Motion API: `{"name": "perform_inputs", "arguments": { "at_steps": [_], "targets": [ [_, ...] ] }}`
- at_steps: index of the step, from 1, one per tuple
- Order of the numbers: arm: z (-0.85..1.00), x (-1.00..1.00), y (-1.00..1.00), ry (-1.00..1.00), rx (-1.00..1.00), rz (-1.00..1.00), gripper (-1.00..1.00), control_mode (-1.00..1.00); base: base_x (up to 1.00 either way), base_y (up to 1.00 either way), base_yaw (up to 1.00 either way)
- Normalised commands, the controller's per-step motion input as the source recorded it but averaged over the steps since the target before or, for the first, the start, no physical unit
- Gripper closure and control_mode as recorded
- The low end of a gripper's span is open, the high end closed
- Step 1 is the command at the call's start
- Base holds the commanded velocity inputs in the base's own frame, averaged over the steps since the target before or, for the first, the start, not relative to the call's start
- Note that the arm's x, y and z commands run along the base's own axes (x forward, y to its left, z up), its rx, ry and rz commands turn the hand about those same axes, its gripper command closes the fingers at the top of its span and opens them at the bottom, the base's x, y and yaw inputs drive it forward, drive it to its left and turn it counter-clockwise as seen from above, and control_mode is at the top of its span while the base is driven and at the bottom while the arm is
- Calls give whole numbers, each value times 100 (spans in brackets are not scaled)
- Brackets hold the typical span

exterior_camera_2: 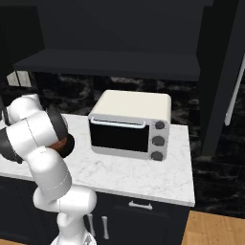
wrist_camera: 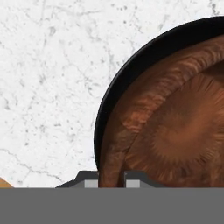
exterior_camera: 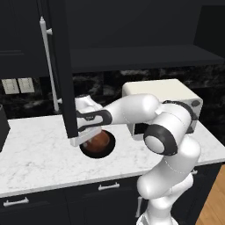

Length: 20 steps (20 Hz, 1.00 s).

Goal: Pick up the bowls on the counter and stack them on top of one another in the open cabinet. Place the smaller bowl on top of the larger bowl.

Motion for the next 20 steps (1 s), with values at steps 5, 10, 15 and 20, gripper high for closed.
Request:
{"name": "perform_inputs", "arguments": {
  "at_steps": [5, 10, 15, 20],
  "targets": [
    [0, 0, -5, -5, 0, -1, 100, -100, 0, 0, 0],
    [-7, 0, -14, -1, 0, -1, 100, -100, 0, 0, 0],
    [-2, 0, -30, 0, 0, -1, 100, -100, 0, 0, 0],
    [-4, 0, -8, 0, 0, 0, 100, -100, 0, 0, 0]
  ]
}}
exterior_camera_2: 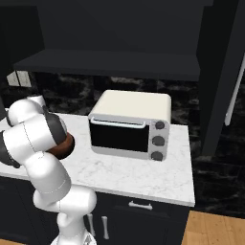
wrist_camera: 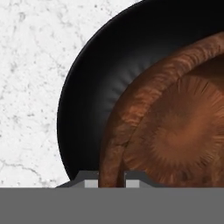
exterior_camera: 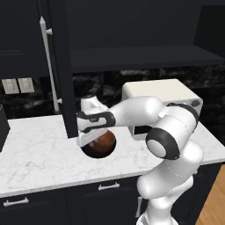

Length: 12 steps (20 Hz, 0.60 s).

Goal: Pick up the bowls on the counter and stack them on top of one another in the open cabinet. Place the smaller bowl on top of the larger bowl.

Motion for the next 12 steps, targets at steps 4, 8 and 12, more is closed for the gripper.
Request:
{"name": "perform_inputs", "arguments": {
  "at_steps": [4, 8, 12],
  "targets": [
    [-18, 0, 4, 0, 0, 0, 100, -100, 0, 0, 0],
    [-24, 0, 1, 0, 0, 0, 100, -100, 0, 0, 0],
    [-9, 0, 5, 0, 0, 0, 100, -100, 0, 0, 0]
  ]
}}
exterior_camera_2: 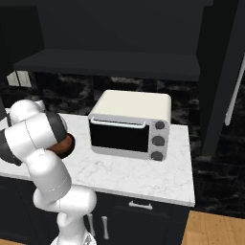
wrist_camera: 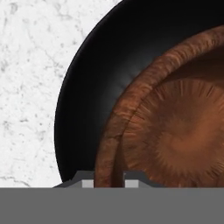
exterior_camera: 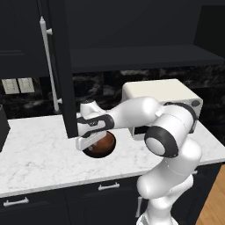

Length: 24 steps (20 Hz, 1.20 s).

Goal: Pick up the bowls on the counter and stack them on top of one another in the open cabinet. Place the smaller bowl on top of the larger bowl.

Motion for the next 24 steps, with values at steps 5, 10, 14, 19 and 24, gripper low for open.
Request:
{"name": "perform_inputs", "arguments": {
  "at_steps": [5, 10, 14, 19, 24],
  "targets": [
    [0, 0, 1, 0, 0, 0, -100, -100, 0, 0, 0],
    [0, 0, 0, 0, 0, 0, -100, -100, 0, 0, 0],
    [1, 0, 0, 0, 0, 0, -100, -100, 0, 0, 0],
    [37, -6, 0, 0, 0, 0, -100, -100, 0, 0, 0],
    [28, -45, 18, 0, -1, 0, -100, -100, 0, 0, 0]
  ]
}}
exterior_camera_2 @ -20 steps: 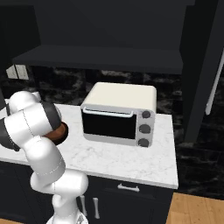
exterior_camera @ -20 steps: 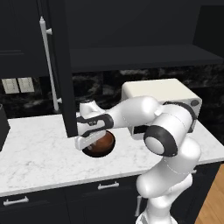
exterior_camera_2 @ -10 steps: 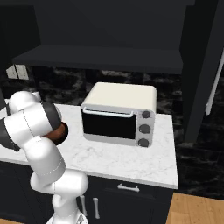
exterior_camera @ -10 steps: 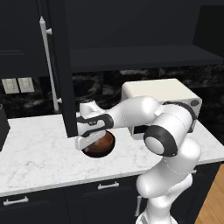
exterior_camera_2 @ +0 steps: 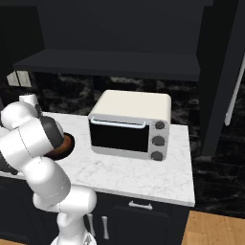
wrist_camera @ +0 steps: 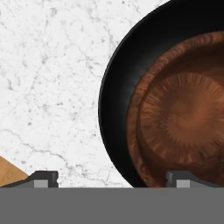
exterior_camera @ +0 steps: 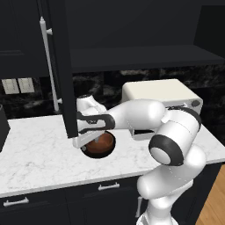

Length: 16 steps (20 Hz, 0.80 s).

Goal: Pick up the bowls on the counter and stack them on top of one another in the open cabinet. Place the smaller bowl on top of the larger bowl.

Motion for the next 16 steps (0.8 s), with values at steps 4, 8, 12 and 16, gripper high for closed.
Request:
{"name": "perform_inputs", "arguments": {
  "at_steps": [4, 8, 12, 16],
  "targets": [
    [2, -57, 6, -1, -10, 0, -100, -100, 0, 0, 0],
    [0, -8, 7, -6, -14, 0, -100, -100, 0, 0, 0],
    [-7, 0, 22, -7, -4, 0, -100, -100, 0, 0, 0],
    [-17, 4, 27, -8, 0, 0, -100, -100, 0, 0, 0]
  ]
}}
